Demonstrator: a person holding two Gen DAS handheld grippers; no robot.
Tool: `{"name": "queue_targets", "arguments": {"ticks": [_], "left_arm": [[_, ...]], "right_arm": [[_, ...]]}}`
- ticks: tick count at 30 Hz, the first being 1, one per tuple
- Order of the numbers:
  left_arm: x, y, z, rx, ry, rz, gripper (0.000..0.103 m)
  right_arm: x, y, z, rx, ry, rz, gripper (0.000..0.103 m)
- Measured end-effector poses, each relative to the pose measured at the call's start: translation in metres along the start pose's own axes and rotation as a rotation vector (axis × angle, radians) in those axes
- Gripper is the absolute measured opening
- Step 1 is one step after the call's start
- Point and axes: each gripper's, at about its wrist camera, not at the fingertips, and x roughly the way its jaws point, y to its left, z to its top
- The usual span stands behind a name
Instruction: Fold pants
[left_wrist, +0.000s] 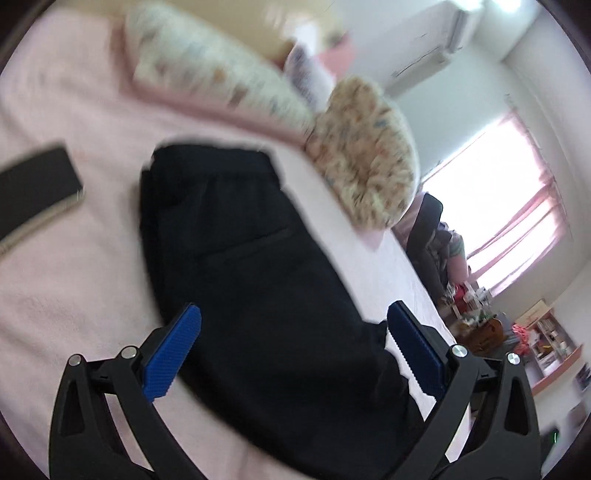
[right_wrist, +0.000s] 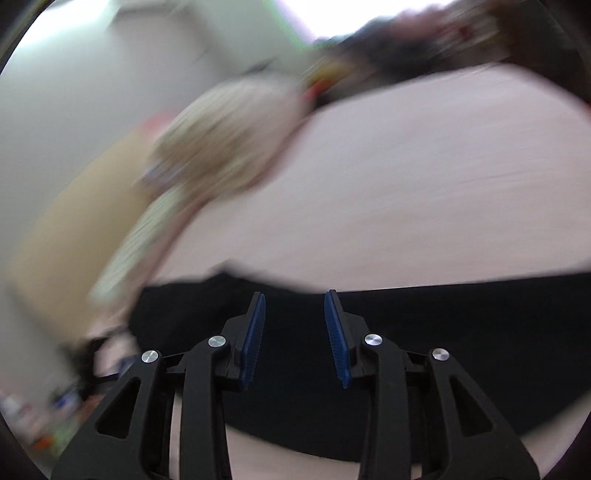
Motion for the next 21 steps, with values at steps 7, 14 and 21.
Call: {"name": "queue_targets", "arguments": {"ticks": [7,14,21], "left_arm": [[0.016,0.029,0.008,-0.011,0.112,0.049,0.101],[0.026,0.021,0.005,0.136,0.149,0.121,0.101],[0.026,0.023,0.005,0.130,0.150,0.138,0.101]], "right_arm": [[0.199,0.072,0.041,-0.101,0.419,-0.013,0.035],[0.257,0.069,0.031,-0.184,0.590,-0.142,0.035],[0.234,0.072,0.006,-0.251,0.596,-0.148,0.013]]}}
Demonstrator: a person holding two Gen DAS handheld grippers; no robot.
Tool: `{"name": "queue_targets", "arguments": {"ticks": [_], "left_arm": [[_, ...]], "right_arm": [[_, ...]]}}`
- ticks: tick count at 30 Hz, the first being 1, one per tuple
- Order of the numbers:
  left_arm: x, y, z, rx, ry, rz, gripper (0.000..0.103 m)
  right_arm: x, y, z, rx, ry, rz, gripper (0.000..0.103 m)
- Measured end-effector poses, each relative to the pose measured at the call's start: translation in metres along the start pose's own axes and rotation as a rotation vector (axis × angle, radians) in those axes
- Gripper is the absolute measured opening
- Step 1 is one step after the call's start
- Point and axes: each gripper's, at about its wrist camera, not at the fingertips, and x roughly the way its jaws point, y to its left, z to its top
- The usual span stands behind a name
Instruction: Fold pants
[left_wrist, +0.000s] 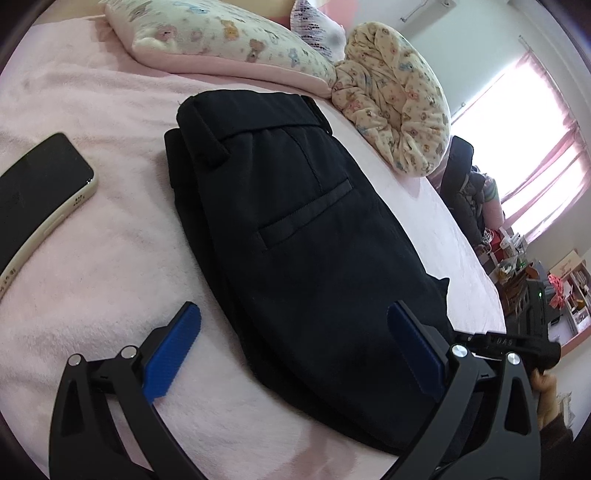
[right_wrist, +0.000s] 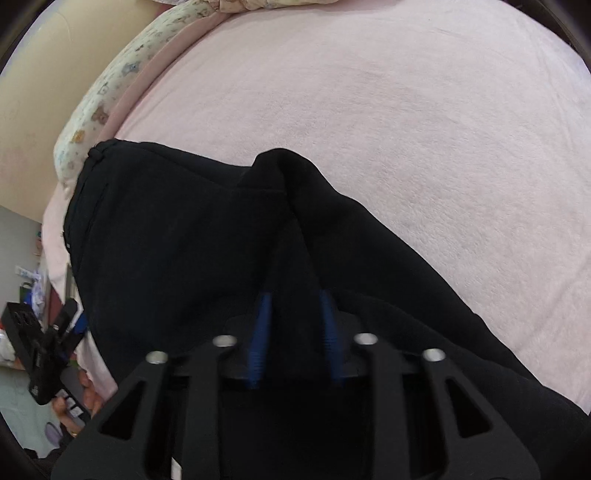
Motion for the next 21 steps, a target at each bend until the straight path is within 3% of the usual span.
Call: {"name": "queue_targets", "arguments": {"ticks": [2,8,10,12,15,17,18,19,21], "left_arm": [[-0.001,0.000,-0.001,-0.006,-0.006,0.001,0.101],[-0.003,0.001,-0.003,-0.042,-0.042,0.014,0.101],[-0.001,-0.002,-0.004,-0.032,-0.045,0.033,0.101],[-0.002,-0.003,-0.005,-0.023,-0.044,0.044,0.101],[-0.003,-0.001,-0.004,-0.038,-0.046,0.035,0.101],[-0.003,0.000,-0.003,-0.053,-0.049,0.030,0.101],[-0.004,0.000,-0.003,-0.061,-0.053,0.028,0.101],[-0.004,0.000,-0.004,-0.065,-0.056,0.028,0.101],[-0.004,-0.001,-0.005,-0.059,-0.056,0.036,0.101]], "right_arm": [[-0.002,0.003,0.006,0.016,-0.037,-0.022,0.006],[-0.036,-0.016,0.021,0.129,-0.334,-0.099,0.001],[-0.025,-0.028,0.019,0.179,-0.307,-0.111,0.001],[-0.013,-0.041,0.011,0.206,-0.224,-0.034,0.001],[-0.029,-0.045,0.000,0.174,-0.253,0.051,0.001],[-0.042,-0.042,0.001,0.161,-0.288,0.097,0.009],[-0.046,-0.040,0.002,0.152,-0.297,0.121,0.024],[-0.047,-0.037,0.005,0.145,-0.301,0.137,0.047],[-0.044,-0.025,0.011,0.120,-0.314,0.119,0.061]]}}
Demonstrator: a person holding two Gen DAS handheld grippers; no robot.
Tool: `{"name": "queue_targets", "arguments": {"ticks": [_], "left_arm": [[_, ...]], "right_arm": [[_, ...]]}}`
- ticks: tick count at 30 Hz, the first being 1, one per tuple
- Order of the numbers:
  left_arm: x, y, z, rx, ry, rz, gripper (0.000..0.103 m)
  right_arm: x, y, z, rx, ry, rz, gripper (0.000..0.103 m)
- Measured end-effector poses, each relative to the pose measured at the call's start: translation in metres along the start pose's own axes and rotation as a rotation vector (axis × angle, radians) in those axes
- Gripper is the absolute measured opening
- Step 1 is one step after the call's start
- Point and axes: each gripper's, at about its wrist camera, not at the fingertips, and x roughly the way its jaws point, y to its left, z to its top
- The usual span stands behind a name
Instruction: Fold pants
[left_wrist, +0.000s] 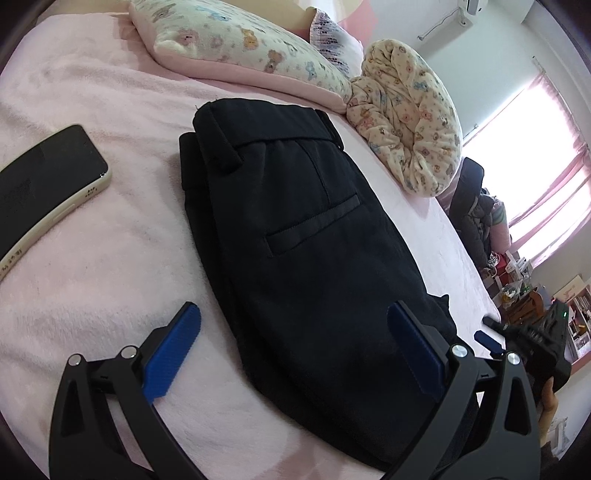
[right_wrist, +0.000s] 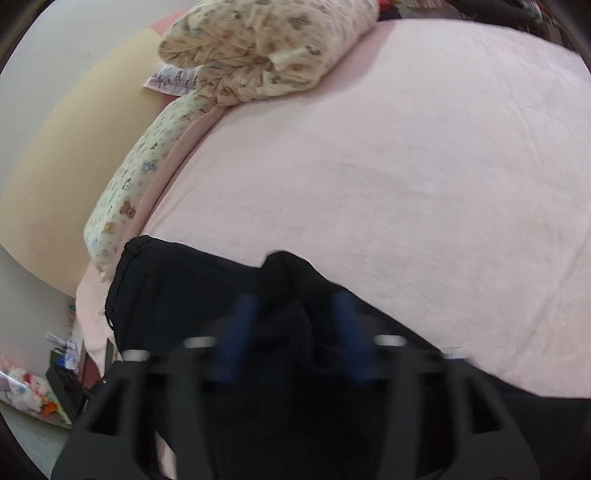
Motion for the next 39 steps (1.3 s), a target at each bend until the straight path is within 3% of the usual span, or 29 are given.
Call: {"name": "queue_targets", "arguments": {"ticks": [4,9,11,12,13,16,19,22,25,29,31,32,33,34,35,39], "left_arm": [[0.000,-0.001,-0.001,0.013,0.000,0.005,0.101],[0.000,-0.001,0.000,0.013,0.005,-0.002,0.101],[0.000,-0.001,0.001,0.015,0.007,-0.003,0.101],[0.000,-0.001,0.001,0.016,0.009,-0.004,0.101],[0.000,0.000,0.001,0.015,0.009,-0.005,0.101],[0.000,0.000,0.001,0.010,0.006,-0.002,0.101],[0.002,-0.003,0.000,0.015,-0.002,0.014,0.101],[0.004,-0.005,-0.002,0.032,-0.006,0.035,0.101],[0.004,-0.008,-0.003,0.049,-0.005,0.045,0.101],[0.000,-0.001,0.000,0.012,-0.003,0.005,0.101],[-0.003,0.003,0.001,-0.020,-0.009,-0.021,0.101],[-0.006,0.006,0.001,-0.036,-0.014,-0.034,0.101],[-0.008,0.008,0.003,-0.052,-0.019,-0.049,0.101],[-0.011,0.010,0.003,-0.062,-0.026,-0.057,0.101],[-0.012,0.011,0.004,-0.066,-0.031,-0.059,0.101],[-0.018,0.013,0.006,-0.067,-0.056,-0.055,0.101]], "right_arm": [[0.035,0.014,0.006,0.006,0.059,-0.009,0.053],[0.069,0.022,0.004,-0.007,0.117,-0.031,0.052],[0.076,0.023,0.000,-0.021,0.138,-0.046,0.037],[0.083,0.025,-0.003,-0.029,0.165,-0.036,0.020],[0.085,0.030,-0.004,-0.045,0.160,-0.041,0.010],[0.076,0.040,0.003,-0.068,0.079,-0.072,0.006],[0.077,0.037,0.013,-0.025,0.010,-0.109,0.006],[0.093,0.029,0.007,-0.007,0.038,-0.137,0.007],[0.084,0.024,0.005,-0.004,0.044,-0.109,0.015],[0.028,0.006,0.014,0.076,-0.017,0.013,0.016],[0.004,-0.005,0.011,0.096,-0.020,0.038,0.029],[-0.009,-0.012,0.006,0.082,-0.005,0.005,0.037],[-0.018,-0.014,0.002,0.037,0.013,-0.044,0.052],[-0.026,-0.014,-0.003,-0.038,0.021,-0.125,0.055],[-0.030,-0.015,-0.008,-0.103,0.029,-0.194,0.055],[-0.026,-0.031,-0.022,-0.183,0.118,-0.311,0.055]]}}
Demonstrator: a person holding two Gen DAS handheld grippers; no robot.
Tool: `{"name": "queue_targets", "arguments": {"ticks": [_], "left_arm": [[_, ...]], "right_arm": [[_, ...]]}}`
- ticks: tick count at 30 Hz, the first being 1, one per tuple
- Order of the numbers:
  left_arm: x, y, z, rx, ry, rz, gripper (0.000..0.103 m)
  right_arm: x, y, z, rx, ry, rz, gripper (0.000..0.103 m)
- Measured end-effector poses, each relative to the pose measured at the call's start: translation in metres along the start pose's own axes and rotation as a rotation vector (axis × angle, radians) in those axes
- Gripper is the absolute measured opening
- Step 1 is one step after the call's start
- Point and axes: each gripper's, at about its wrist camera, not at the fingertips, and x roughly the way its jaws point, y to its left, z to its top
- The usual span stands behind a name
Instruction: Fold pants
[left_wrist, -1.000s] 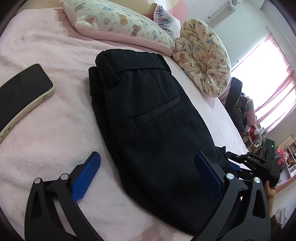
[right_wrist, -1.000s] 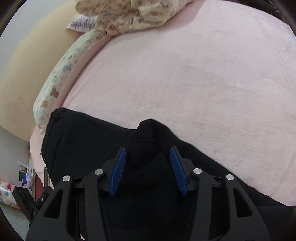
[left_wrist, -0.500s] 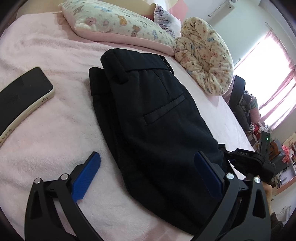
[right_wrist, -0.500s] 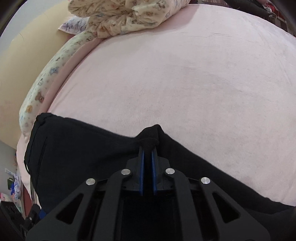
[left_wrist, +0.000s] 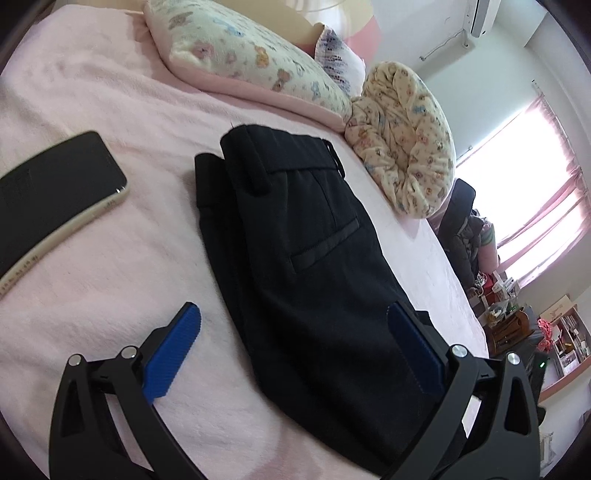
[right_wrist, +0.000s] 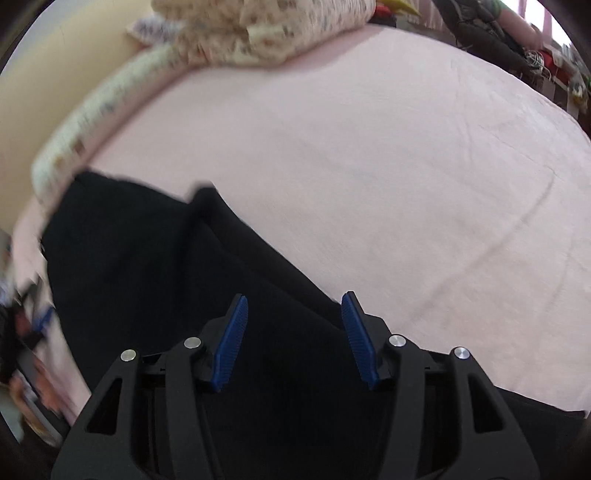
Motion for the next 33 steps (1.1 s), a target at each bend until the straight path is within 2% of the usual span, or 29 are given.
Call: {"name": "queue_targets", "arguments": {"ticks": [2,4,5,7,9,11,15,17,20,21,22,24,25,26,29,31,33], "left_arm": [[-0.001,0.000,0.000,-0.003,-0.003,0.002,0.101],[-0.001,0.000,0.000,-0.002,-0.008,0.006,0.101],[-0.002,-0.001,0.001,0.000,-0.011,0.008,0.101],[-0.003,-0.001,0.001,-0.001,-0.026,0.008,0.101],[-0.009,-0.001,0.002,-0.006,-0.053,-0.001,0.101],[-0.018,0.000,0.005,-0.011,-0.099,-0.015,0.101],[-0.038,0.007,0.015,-0.014,-0.186,-0.037,0.101],[-0.041,0.014,0.021,-0.034,-0.183,-0.059,0.101],[-0.032,0.028,0.029,-0.082,-0.087,-0.146,0.101],[-0.027,0.031,0.031,-0.095,-0.047,-0.168,0.101],[-0.019,0.033,0.032,-0.106,0.001,-0.199,0.101],[-0.007,0.035,0.031,-0.145,0.083,-0.286,0.101],[-0.003,0.035,0.029,-0.161,0.116,-0.329,0.101],[0.000,0.032,0.027,-0.154,0.140,-0.327,0.101],[0.005,0.023,0.020,-0.110,0.184,-0.248,0.101],[0.005,0.023,0.017,-0.128,0.208,-0.278,0.101],[0.001,0.025,0.017,-0.160,0.198,-0.354,0.101]], "right_arm": [[0.010,0.000,-0.005,-0.051,0.037,-0.065,0.055],[0.023,0.001,-0.011,-0.081,0.091,-0.078,0.053],[0.029,0.002,-0.015,-0.093,0.114,-0.083,0.048],[0.032,0.000,-0.019,-0.084,0.117,-0.076,0.023],[0.030,-0.018,-0.021,0.015,0.093,-0.035,0.015],[0.028,-0.038,-0.024,0.132,0.071,0.039,0.014],[0.030,-0.055,-0.034,0.283,0.019,0.071,0.014],[0.024,-0.061,-0.043,0.353,-0.028,0.096,0.015],[0.010,-0.060,-0.058,0.398,-0.094,0.135,0.029],[0.002,-0.060,-0.063,0.416,-0.121,0.145,0.042],[-0.005,-0.062,-0.068,0.435,-0.147,0.158,0.060],[-0.023,-0.064,-0.081,0.474,-0.219,0.205,0.069],[-0.028,-0.064,-0.083,0.481,-0.235,0.226,0.069],[-0.034,-0.066,-0.090,0.489,-0.243,0.249,0.069],[-0.047,-0.065,-0.108,0.504,-0.261,0.281,0.069],[-0.056,-0.070,-0.120,0.502,-0.274,0.292,0.069],[-0.060,-0.066,-0.121,0.497,-0.278,0.293,0.069]]}}
